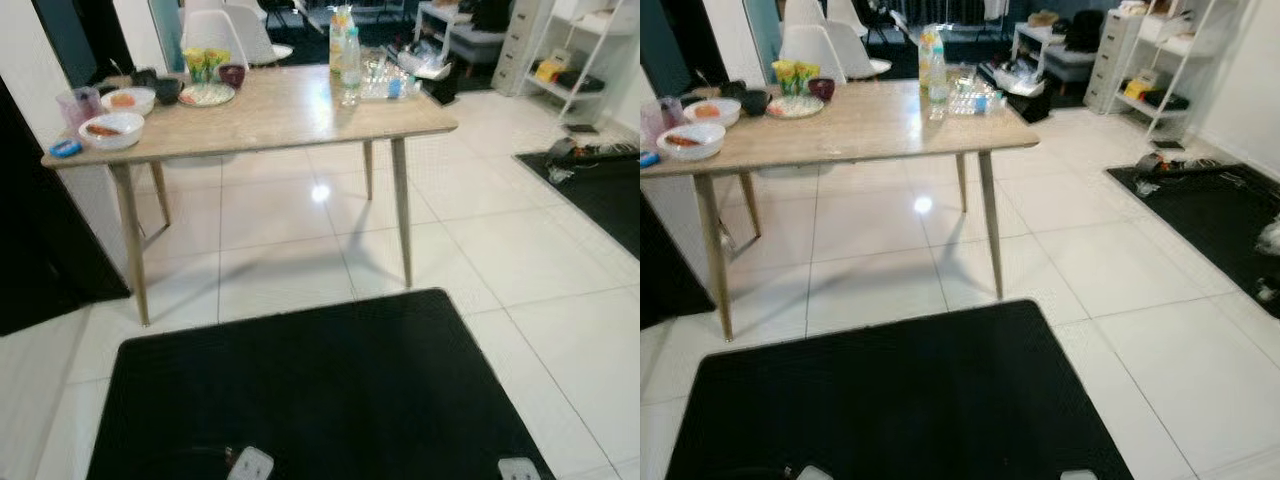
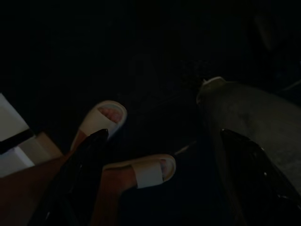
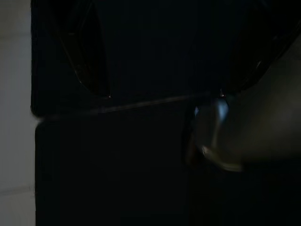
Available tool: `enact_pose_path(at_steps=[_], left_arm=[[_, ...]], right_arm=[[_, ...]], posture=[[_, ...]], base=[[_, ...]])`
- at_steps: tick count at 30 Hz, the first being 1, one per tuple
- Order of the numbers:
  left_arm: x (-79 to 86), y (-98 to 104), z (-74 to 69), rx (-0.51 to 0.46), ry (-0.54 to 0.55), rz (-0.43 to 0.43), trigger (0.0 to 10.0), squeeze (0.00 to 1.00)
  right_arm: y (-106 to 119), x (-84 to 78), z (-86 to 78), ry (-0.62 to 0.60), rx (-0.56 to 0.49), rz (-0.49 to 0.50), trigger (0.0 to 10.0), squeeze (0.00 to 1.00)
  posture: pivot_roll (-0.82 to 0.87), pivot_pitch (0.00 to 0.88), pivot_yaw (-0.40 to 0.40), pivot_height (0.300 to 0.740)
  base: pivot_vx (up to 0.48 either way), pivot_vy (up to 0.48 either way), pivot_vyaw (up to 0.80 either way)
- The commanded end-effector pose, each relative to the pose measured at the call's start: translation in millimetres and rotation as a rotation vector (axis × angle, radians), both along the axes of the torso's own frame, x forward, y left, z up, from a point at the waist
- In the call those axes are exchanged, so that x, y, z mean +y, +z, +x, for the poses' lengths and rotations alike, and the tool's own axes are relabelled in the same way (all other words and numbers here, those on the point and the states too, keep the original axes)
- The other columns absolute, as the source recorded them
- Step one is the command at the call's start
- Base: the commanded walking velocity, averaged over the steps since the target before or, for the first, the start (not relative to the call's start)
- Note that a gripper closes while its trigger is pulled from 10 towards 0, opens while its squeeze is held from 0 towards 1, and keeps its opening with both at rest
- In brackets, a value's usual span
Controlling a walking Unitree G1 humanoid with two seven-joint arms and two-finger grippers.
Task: Restocking fridge
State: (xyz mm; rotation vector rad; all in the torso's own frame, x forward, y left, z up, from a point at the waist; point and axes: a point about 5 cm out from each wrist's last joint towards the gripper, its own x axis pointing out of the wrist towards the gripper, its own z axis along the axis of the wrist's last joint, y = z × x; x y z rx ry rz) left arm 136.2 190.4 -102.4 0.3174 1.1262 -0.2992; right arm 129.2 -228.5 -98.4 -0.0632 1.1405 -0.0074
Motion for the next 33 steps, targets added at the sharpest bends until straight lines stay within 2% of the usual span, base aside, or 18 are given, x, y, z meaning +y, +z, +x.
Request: enact_pose_path(at_steps=[1, 13, 33], left_arm=[[1.9, -3.8, -11.7, 0.043, -0.001, 0.005, 10.0, 0.00], [8.1, -3.7, -14.5, 0.048, 0.002, 0.013, 10.0, 0.00], [1.9, -4.6, -14.6, 0.047, 0.004, 0.004, 10.0, 0.00]], right_arm=[[0.4, -0.4, 0.8, -0.006, -0.004, 0.005, 10.0, 0.00], [0.3, 0.7, 1.2, -0.015, -0.007, 0.017, 10.0, 0.00], [0.1, 2.3, 1.7, -0.047, -0.012, 0.030, 10.0, 0.00]], posture=[[0.01, 0.000, -0.018, 0.740], [0.01, 0.000, -0.015, 0.740], [0.02, 0.000, -0.013, 0.740]], base=[[0.334, 0.000, 0.00], [0.336, 0.000, 0.00], [0.334, 0.000, 0.00]])
